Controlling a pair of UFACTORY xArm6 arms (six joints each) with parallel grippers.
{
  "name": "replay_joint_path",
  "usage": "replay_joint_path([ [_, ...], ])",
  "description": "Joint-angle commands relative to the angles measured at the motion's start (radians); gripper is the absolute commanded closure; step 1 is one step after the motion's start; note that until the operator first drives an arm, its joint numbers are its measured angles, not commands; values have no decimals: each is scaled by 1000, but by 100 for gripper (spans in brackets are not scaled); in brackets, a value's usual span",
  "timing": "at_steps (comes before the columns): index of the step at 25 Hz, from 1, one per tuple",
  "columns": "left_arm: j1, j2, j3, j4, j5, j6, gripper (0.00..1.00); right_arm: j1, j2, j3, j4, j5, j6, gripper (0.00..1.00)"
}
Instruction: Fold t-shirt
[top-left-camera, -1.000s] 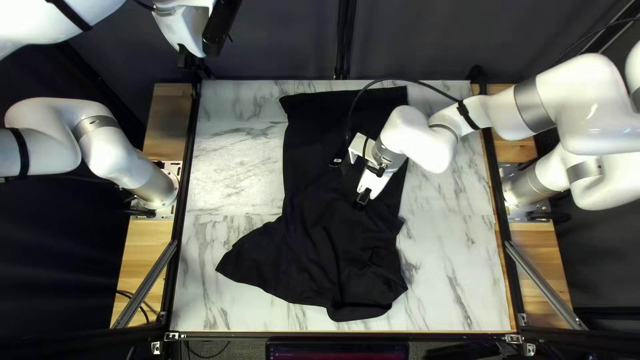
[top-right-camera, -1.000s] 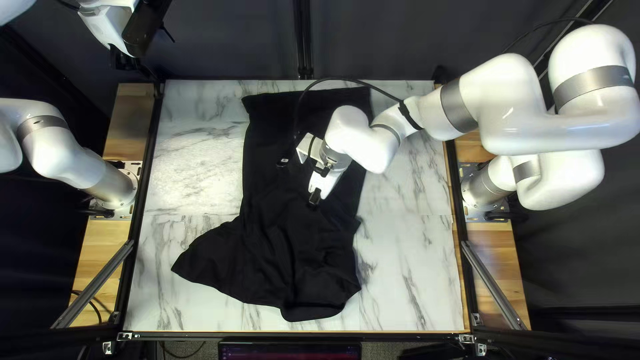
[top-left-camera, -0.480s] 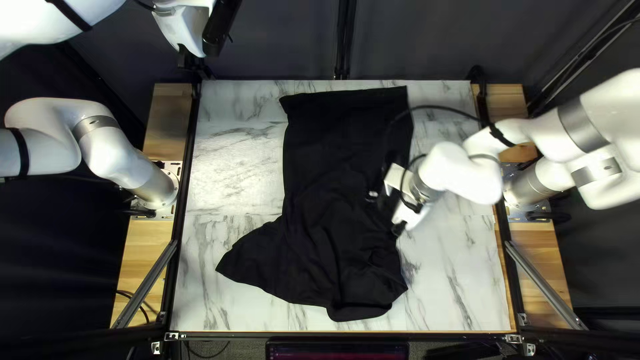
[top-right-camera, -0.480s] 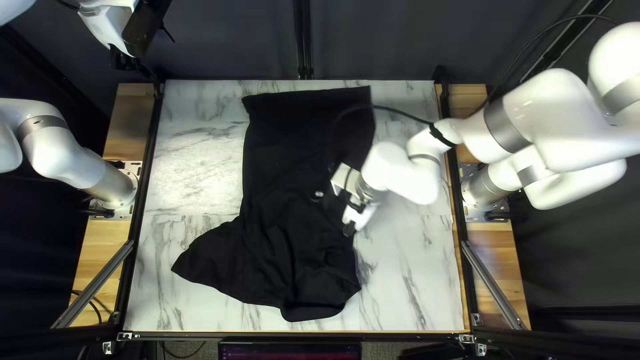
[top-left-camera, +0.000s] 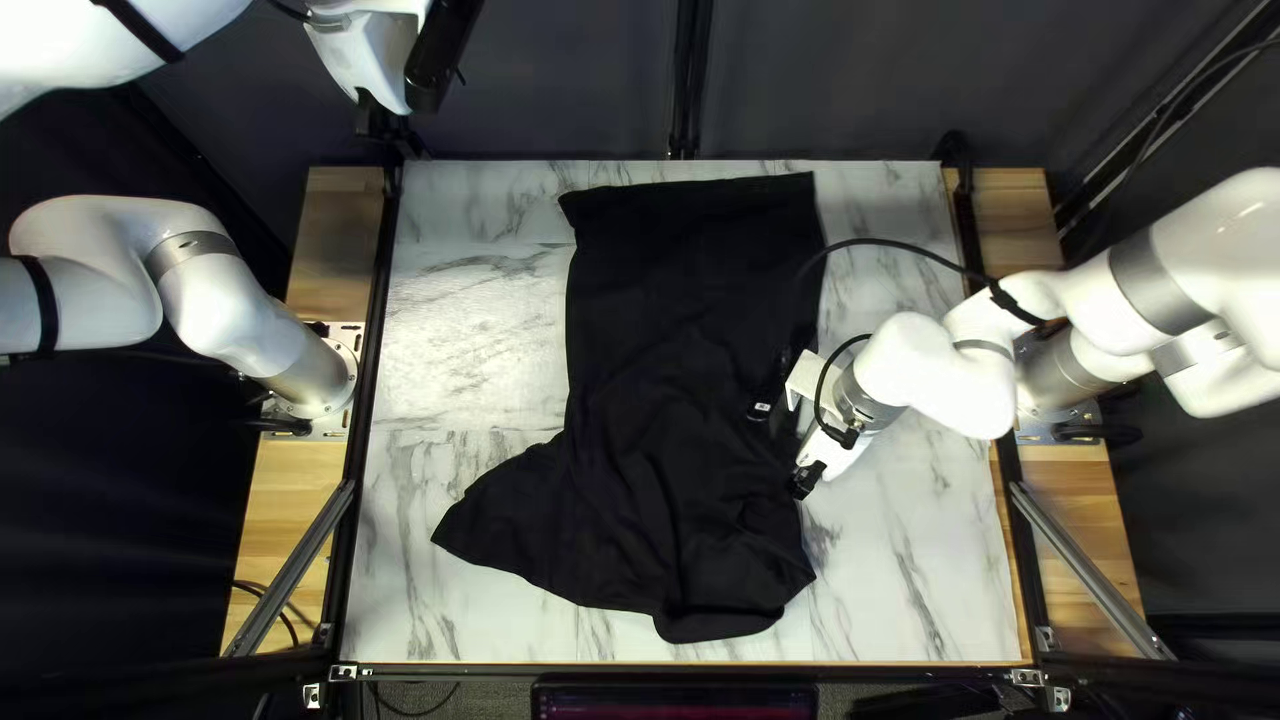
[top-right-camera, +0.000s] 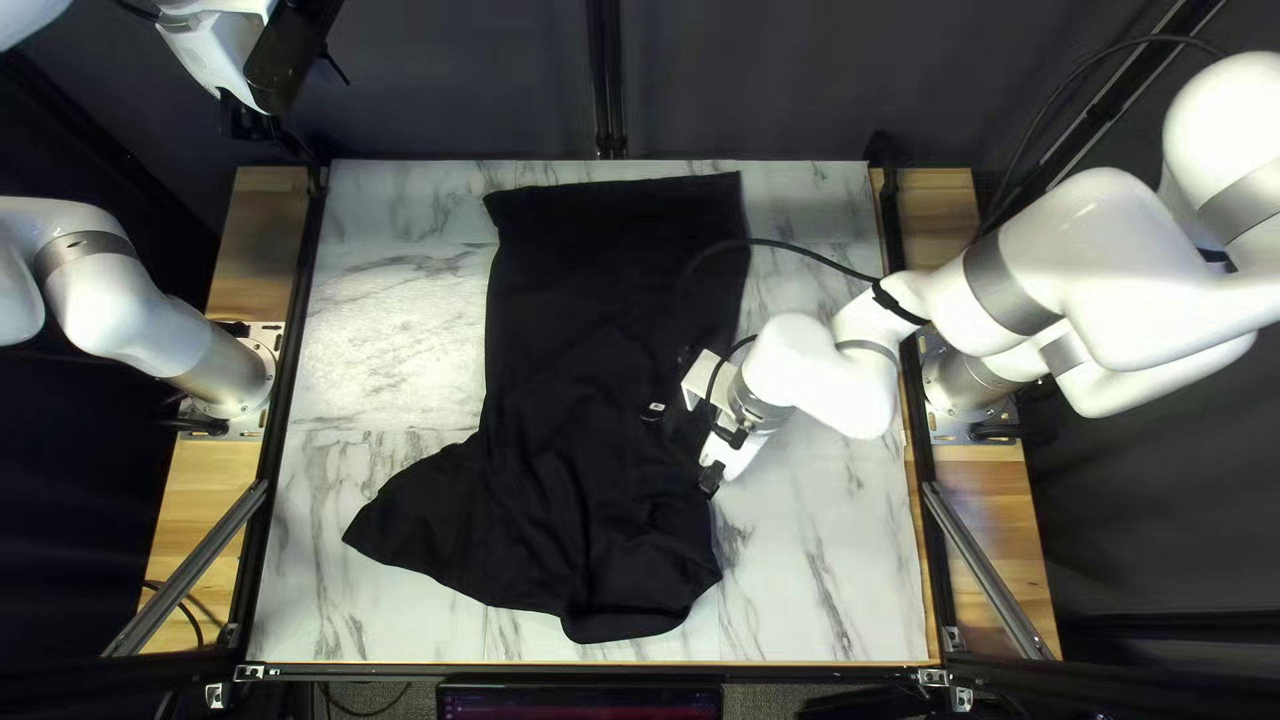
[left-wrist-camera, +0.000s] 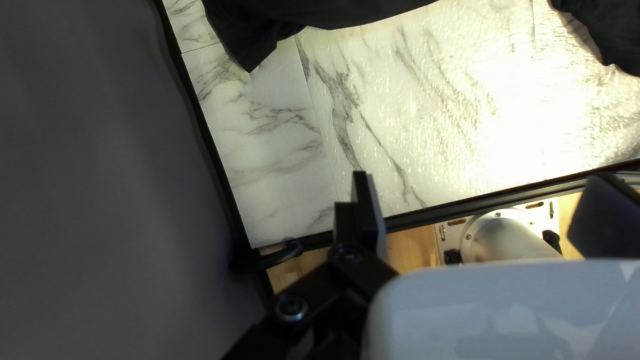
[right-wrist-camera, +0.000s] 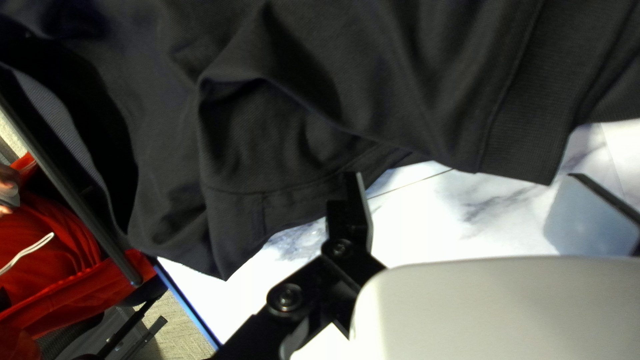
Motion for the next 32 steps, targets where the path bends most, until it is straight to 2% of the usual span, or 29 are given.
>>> replay_joint_path([
  [1,0,0,0,0,0,0,0,-12,13,-28,9,10,-18,33],
  [2,0,0,0,0,0,0,0,-14,14,-32,6,12,-17,48],
  [3,0,0,0,0,0,0,0,-18,17,-39,2,15,-19,72],
  [4,0,0,0,0,0,0,0,-21,18,-42,2,16,-22,91],
  [5,0,0,0,0,0,0,0,-24,22,-46,7,16,-32,99],
  [11,0,0,0,0,0,0,0,-27,16,-46,-6,18,-25,100],
  [14,0,0,0,0,0,0,0,-22,-10,-52,-101,33,68,100],
  [17,0,0,0,0,0,0,0,-13,-37,-75,-245,60,206,100],
  [20,0,0,0,0,0,0,0,2,-53,-128,-394,101,346,100],
  [24,0,0,0,0,0,0,0,8,-47,-212,-520,150,447,100],
  [27,0,0,0,0,0,0,0,4,-31,-279,-583,187,484,100],
  [28,0,0,0,0,0,0,0,-4,-12,-328,-606,210,490,100],
  [32,0,0,0,0,0,0,0,-25,43,-421,-635,227,484,100],
])
